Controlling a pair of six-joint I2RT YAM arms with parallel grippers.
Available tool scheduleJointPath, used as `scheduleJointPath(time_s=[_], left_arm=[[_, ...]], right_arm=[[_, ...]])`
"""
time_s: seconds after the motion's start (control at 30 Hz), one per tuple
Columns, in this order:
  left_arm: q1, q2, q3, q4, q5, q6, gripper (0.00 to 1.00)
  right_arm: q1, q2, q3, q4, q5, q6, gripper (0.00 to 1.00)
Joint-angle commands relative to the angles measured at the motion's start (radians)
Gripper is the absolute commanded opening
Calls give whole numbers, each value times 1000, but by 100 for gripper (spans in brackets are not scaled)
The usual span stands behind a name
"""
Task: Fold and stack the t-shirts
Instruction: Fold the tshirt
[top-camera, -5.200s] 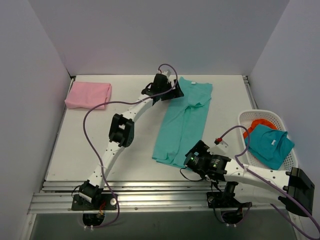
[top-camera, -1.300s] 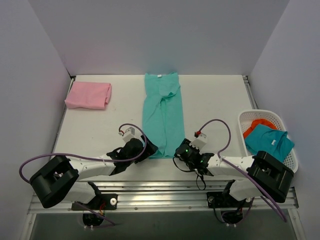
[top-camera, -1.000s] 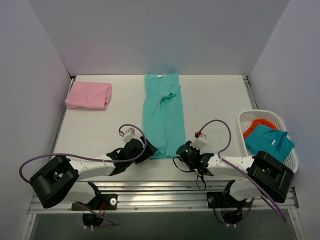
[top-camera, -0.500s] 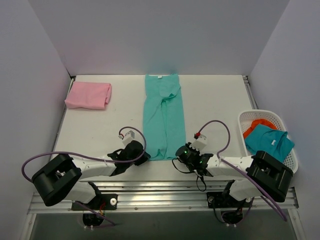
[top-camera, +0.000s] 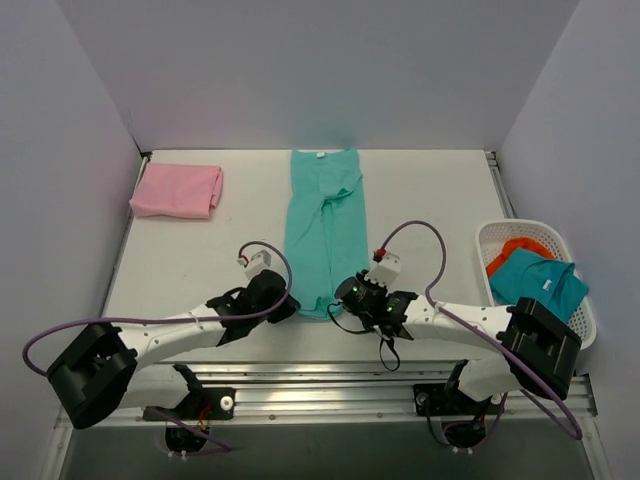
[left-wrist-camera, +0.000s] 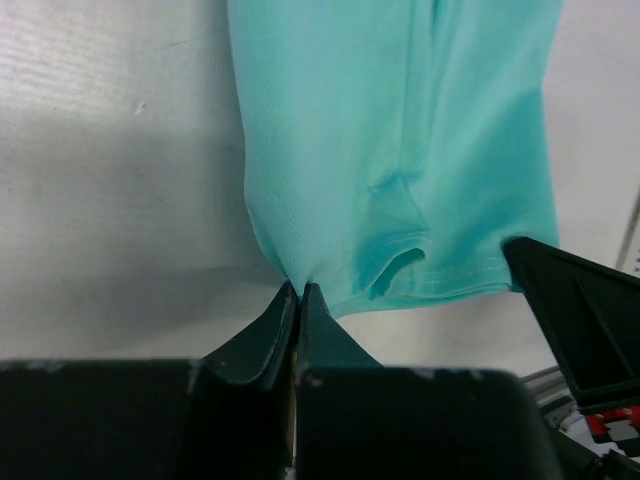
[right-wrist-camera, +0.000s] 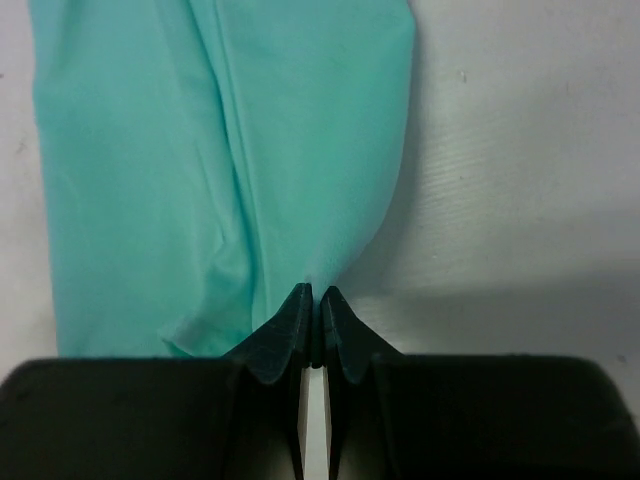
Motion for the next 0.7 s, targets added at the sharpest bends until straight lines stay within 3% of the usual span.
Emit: scheduleJointPath(time_s=[0.0, 0.2, 0.4, 0.67], left_arm=[[38, -52, 109, -98, 13, 85, 3], [177, 13, 241, -122, 117, 207, 3], [248, 141, 377, -94, 171, 251, 3], [316, 441, 773, -149, 235, 319, 3]], right_arm=[[-1, -23, 100, -134, 100, -47, 0], [-71, 44, 226, -169, 123, -163, 0], [-146, 164, 363, -177, 139, -246, 0], [-275, 382, 640, -189, 122, -354, 0]])
